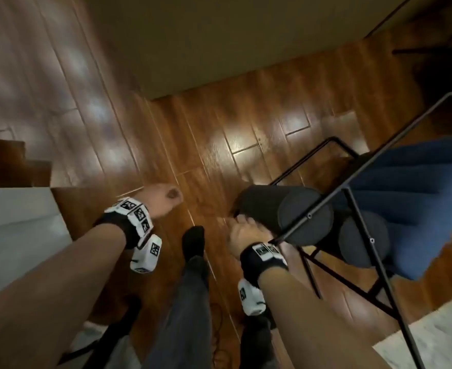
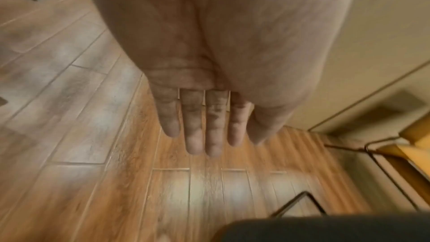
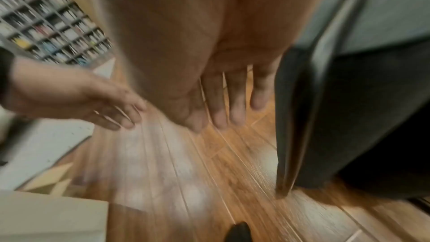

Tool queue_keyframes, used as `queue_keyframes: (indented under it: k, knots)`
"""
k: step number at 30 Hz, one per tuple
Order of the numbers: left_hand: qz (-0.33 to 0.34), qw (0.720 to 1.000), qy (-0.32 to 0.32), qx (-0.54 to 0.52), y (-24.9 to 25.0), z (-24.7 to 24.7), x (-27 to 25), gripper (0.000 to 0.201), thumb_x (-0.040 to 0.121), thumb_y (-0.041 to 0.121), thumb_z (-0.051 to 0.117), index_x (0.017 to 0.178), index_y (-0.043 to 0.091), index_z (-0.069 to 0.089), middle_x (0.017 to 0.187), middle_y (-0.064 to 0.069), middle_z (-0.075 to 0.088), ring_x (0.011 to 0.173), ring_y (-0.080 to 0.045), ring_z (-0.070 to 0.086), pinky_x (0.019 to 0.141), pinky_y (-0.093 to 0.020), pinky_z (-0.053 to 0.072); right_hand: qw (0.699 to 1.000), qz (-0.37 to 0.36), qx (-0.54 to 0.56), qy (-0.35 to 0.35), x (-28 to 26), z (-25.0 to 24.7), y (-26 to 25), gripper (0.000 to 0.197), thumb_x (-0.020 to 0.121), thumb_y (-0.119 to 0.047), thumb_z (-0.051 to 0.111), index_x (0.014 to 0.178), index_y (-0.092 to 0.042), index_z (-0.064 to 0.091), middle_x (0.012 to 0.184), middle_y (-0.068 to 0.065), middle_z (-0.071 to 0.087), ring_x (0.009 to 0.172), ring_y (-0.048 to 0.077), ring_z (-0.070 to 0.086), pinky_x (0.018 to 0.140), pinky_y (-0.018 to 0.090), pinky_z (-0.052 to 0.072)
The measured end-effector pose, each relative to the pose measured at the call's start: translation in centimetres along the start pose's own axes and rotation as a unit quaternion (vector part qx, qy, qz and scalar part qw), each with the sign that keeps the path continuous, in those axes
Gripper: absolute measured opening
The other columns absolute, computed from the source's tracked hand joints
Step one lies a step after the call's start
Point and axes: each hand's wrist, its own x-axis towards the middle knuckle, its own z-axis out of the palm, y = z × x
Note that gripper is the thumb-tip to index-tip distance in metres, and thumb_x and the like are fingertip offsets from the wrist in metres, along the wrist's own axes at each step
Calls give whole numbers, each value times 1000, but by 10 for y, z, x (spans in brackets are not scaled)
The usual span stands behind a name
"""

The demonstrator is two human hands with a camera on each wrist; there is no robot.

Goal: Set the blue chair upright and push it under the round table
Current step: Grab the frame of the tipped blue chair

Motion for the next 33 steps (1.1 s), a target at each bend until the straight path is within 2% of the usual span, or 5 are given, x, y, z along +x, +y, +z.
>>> queue_keyframes:
  k: [3,13,19,27,33]
  knots:
    - [-29,999,6,-26,-47,-1,0,17,96,39,54,106,29,62,109,3,63,96,-17,58,81,-33,43,989,144,-6,-40,28,17,2,52,100,-44,32,149,-27,28,159,0,22,143,32,21,116,51,23]
    - [-206,971,-116,-24,-175,80,-109,9,94,30,58,88,29,64,109,-8,67,102,-26,60,87,-35,45,965,178,-172,-86,19,13,6,44,89,-8,55,133,-12,53,136,8,52,121,27,53,94,36,51]
    - [-167,979,-116,-30,-126,95,-115,21,97,36,52,109,23,64,119,-6,61,107,-26,57,94,-36,46,977,131,-153,-68,-52,-31,7,64,80,-10,67,140,-16,45,145,15,46,124,34,49,97,41,45]
    - [72,992,-104,21,50,153,-86,74,82,46,71,144,29,34,147,-12,43,130,-32,47,109,-44,41,979,68,-194,-8,-201,-66,28,25,94,-17,46,113,-19,62,116,7,67,99,30,64,69,37,44]
    - [177,956,-161,172,136,222,-100,50,77,67,54,101,26,70,100,-2,74,91,-25,68,84,-43,58,984,57,-167,34,-348,-58,73,15,96,-27,41,96,-20,54,88,0,62,69,22,54,60,33,42]
